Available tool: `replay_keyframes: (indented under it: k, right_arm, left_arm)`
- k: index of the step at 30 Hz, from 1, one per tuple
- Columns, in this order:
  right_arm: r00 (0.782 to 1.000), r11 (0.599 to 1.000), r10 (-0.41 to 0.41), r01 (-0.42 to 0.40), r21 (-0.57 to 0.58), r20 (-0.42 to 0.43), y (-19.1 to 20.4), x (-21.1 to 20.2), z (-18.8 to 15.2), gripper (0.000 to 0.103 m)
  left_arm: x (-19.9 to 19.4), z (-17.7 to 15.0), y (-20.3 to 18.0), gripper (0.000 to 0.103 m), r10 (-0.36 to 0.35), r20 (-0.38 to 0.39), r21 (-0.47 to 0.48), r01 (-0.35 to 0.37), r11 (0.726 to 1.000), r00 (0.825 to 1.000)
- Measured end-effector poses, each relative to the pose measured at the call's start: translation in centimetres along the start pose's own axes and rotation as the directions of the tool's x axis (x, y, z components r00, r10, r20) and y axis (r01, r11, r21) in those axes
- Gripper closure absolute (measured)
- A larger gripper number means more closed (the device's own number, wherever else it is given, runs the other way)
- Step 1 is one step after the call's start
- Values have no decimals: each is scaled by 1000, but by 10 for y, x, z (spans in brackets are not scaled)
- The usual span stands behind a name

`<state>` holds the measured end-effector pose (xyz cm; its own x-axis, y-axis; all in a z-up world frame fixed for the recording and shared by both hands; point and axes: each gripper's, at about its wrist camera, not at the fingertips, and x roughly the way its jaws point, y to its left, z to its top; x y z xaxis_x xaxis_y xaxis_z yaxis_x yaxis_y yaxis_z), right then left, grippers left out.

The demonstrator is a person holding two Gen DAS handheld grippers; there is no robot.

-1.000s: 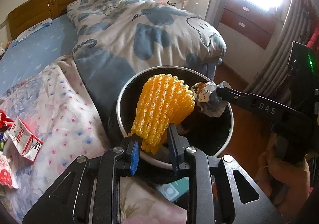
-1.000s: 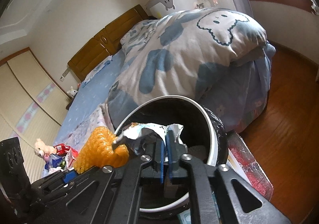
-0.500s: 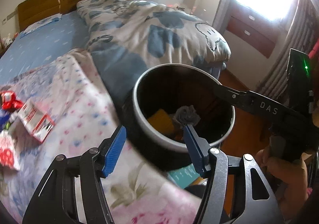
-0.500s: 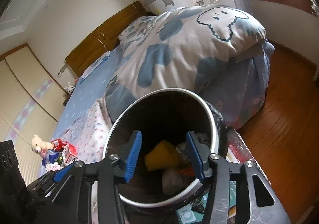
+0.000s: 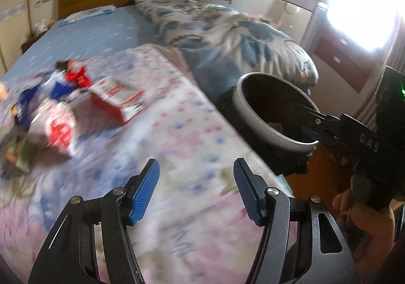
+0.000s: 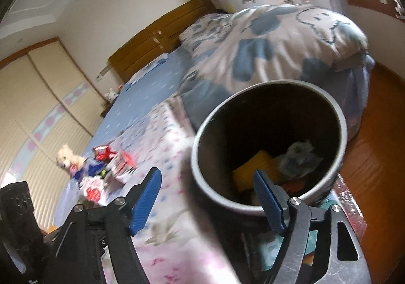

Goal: Collect trash
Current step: 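Move both open tools back to the trash pile on the bed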

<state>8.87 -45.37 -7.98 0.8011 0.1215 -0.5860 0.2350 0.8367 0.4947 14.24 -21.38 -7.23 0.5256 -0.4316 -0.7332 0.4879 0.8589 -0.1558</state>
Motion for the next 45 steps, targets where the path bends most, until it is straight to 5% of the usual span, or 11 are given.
replay_keyframes:
  k: [28,45]
  right_arm:
    - [985,964,113,-140,-227,-131,117,55,-48,18]
    - [976,938,119,-171,-301,-184,154,95,-48,17]
  left_arm:
    - [-45,-47,143,41,175,11,-254,-166,953,985]
    - [-41,-46,184,41,233,-19,-292,-228,929,972]
